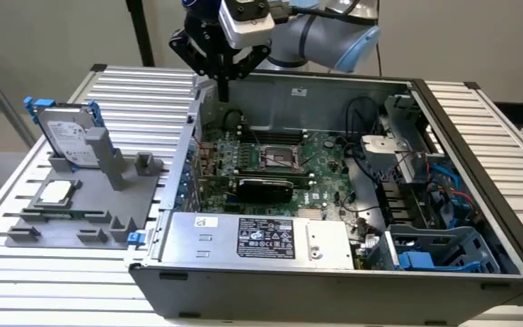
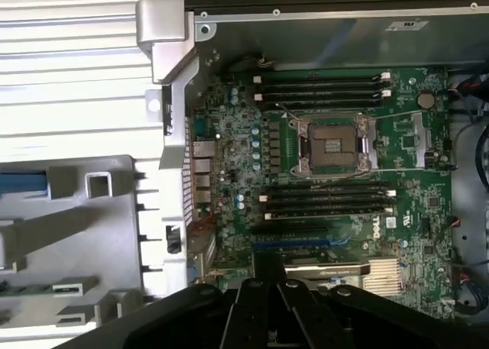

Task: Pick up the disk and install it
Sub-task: 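Reach for the disk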

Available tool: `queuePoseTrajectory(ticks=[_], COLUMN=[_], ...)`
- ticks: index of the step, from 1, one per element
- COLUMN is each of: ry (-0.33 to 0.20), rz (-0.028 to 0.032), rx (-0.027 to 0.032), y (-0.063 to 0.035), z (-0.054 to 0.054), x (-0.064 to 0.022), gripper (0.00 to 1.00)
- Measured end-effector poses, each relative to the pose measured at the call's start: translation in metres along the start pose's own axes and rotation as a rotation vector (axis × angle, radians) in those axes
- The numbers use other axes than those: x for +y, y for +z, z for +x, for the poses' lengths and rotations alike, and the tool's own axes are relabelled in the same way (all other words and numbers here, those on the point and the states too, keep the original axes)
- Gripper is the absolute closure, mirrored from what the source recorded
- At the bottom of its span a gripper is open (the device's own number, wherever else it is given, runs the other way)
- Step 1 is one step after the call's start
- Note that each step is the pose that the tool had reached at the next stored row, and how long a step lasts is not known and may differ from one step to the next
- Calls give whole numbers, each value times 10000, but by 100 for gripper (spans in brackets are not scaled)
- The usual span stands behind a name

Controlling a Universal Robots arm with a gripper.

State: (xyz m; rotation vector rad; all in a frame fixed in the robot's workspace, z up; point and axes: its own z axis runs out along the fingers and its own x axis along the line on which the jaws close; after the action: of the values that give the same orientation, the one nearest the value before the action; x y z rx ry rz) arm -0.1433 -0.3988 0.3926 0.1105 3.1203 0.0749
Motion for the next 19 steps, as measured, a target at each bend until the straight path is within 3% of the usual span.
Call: queuePoseTrajectory(ticks=[19], ry=[1], rz=[2], rx=[25], y=[-15], z=[865], x=[-9], gripper=[100])
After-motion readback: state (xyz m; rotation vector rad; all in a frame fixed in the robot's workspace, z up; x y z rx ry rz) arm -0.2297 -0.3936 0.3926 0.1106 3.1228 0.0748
